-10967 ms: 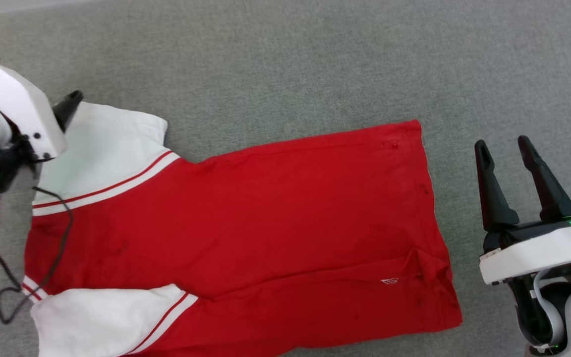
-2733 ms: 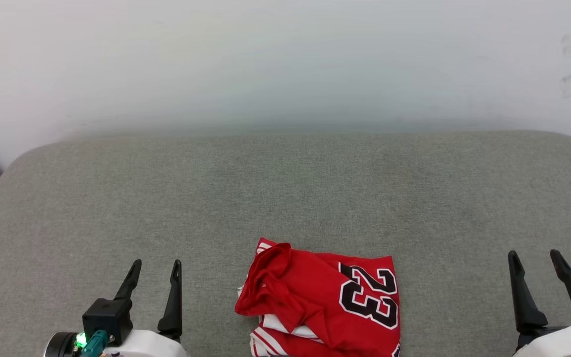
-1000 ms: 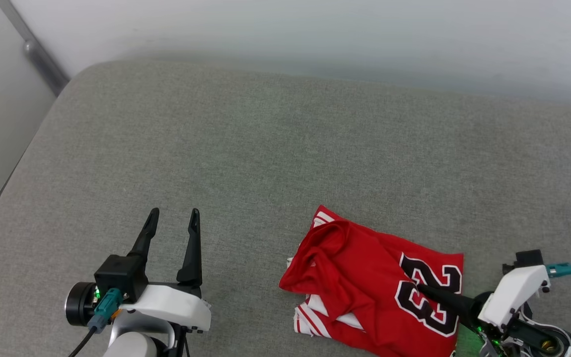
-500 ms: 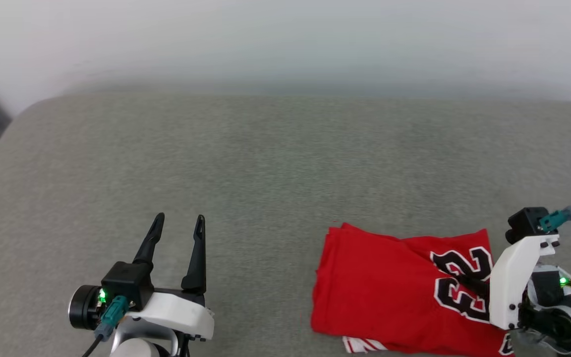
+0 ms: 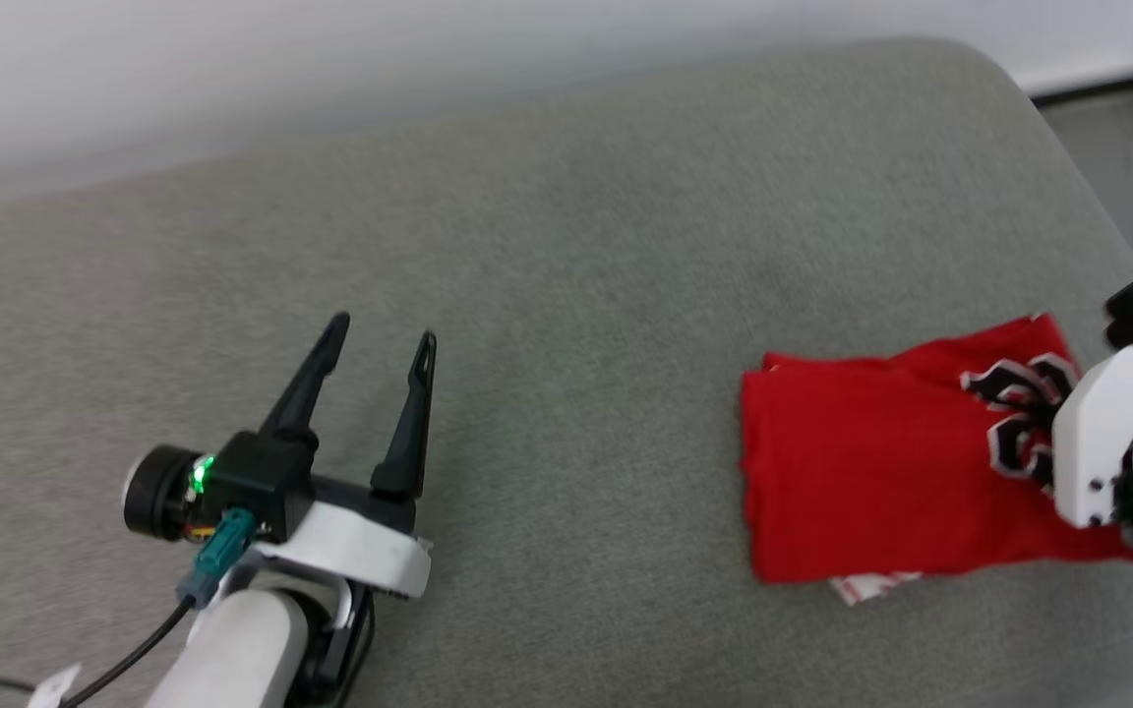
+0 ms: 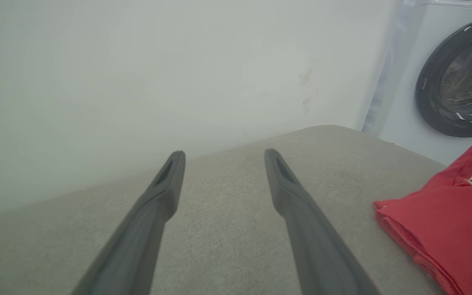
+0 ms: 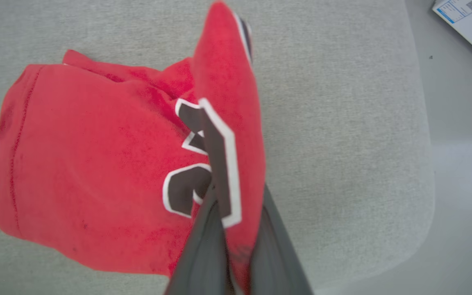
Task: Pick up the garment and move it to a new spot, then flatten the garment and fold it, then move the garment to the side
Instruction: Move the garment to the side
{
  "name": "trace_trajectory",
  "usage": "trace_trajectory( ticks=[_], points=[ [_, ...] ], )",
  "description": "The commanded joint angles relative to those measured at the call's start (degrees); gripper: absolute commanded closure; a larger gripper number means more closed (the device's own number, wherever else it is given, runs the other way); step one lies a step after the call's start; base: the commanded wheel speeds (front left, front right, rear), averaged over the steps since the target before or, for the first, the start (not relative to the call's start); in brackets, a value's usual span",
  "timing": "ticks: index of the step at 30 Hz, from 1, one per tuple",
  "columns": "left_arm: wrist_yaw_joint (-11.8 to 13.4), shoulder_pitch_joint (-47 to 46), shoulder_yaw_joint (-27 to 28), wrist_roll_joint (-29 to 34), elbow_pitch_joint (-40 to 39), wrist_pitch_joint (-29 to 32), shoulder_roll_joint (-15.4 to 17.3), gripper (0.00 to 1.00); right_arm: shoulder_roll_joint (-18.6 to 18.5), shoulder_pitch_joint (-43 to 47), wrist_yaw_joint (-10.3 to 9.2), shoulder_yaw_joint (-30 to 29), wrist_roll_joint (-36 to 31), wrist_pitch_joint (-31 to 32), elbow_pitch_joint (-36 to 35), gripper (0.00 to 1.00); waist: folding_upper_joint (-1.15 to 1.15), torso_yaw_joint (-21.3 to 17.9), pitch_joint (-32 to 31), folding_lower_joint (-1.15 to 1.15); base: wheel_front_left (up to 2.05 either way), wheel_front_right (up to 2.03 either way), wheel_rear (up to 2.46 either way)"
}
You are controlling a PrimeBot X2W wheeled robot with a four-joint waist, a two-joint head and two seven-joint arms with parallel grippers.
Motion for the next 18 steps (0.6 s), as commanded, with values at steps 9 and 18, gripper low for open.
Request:
trace_trajectory(
  ticks=[9, 18],
  points=[
    [-1.81, -8.83, -1.45, 3.81, -6.1, 5.49, 3.74, 0.0, 0.29, -12.88, -0.04, -13.38, -4.1, -14.94, 11.65, 1.0, 0.0, -7.3, 17.7, 0.0, 0.0, 0.0, 0.0],
    [-2.3, -12.74, -1.37, 5.37, -10.2, 8.56, 6.08, 0.0, 1.51, -20.32, -0.04, -21.6, -6.29, -28.27, 21.9, 1.0, 0.0, -5.99, 24.79, 0.0, 0.0, 0.0, 0.0]
  ],
)
